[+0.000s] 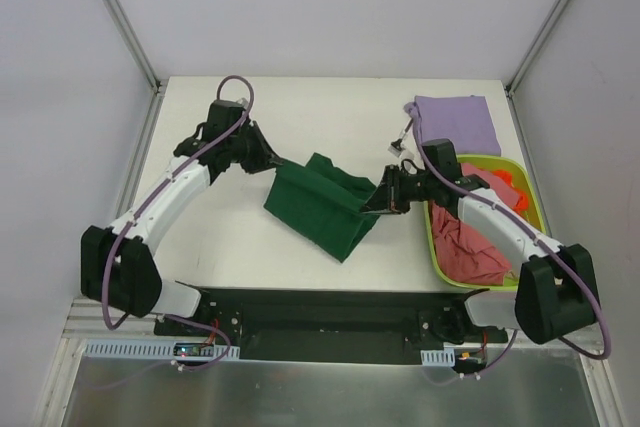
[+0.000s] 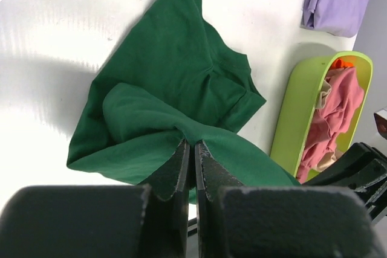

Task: Fold and stack the t-shirts
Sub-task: Fold the long partially folded tshirt into a neat square, then smooth out wrinkles on the folded tshirt, then put the neatly folded tshirt into the corner of the board with the right arm

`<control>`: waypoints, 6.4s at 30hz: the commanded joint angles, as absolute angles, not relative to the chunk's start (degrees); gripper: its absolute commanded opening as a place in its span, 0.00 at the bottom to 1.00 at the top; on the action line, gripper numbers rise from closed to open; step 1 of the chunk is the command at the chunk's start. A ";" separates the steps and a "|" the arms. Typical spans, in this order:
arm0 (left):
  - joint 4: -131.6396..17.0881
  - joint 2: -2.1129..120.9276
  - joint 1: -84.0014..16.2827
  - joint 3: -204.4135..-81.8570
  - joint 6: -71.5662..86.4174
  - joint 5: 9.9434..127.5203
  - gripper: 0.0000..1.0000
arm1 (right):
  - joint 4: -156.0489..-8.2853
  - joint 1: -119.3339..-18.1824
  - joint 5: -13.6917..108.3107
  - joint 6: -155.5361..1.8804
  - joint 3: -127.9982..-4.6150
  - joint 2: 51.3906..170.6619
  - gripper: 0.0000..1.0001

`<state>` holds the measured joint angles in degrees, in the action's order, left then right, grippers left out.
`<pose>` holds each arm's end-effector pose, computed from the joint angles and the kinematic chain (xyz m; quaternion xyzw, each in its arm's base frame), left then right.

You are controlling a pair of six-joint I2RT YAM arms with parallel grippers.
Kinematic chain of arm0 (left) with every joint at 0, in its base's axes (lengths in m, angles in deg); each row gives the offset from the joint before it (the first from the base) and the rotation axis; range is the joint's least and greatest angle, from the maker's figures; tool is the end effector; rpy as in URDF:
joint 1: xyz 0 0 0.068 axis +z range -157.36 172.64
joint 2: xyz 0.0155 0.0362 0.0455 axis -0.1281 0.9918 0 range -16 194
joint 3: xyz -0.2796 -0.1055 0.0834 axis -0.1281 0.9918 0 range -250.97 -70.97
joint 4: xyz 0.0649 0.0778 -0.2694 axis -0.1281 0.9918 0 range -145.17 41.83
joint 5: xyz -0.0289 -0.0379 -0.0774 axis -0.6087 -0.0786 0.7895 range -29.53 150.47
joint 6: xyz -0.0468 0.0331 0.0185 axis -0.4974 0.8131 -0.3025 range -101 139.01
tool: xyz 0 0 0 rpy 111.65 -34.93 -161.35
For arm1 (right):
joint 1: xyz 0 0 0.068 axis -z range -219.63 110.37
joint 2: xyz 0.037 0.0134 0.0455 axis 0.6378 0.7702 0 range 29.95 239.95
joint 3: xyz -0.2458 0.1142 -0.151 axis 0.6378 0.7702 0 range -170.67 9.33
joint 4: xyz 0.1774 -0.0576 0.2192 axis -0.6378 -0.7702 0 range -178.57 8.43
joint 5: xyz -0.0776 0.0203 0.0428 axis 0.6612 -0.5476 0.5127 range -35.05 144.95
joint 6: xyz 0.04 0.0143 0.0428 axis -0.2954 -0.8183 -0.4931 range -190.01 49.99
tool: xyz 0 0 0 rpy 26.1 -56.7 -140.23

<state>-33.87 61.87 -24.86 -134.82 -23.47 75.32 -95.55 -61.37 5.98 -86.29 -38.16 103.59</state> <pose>0.3126 -0.1104 0.3337 -0.1325 0.8729 -0.3270 0.3371 0.2524 0.1369 0.2706 -0.2139 0.8160 0.4803 0.2403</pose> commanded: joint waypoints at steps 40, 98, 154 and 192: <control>-38.47 82.36 -29.33 -147.88 -17.03 81.21 0.99 | -90.73 -60.37 20.06 -81.34 -44.10 106.13 0.96; -39.97 92.02 -35.22 -143.91 -16.42 65.74 0.99 | -89.66 -69.78 24.63 -87.15 -36.29 116.52 0.96; -32.32 38.49 -34.96 -108.49 -25.82 36.83 0.99 | -100.29 -72.68 51.88 -81.99 -52.89 131.55 0.23; -31.97 40.60 -34.52 -113.59 -21.95 26.89 0.99 | -95.37 -60.73 93.27 -18.77 -96.14 145.70 0.00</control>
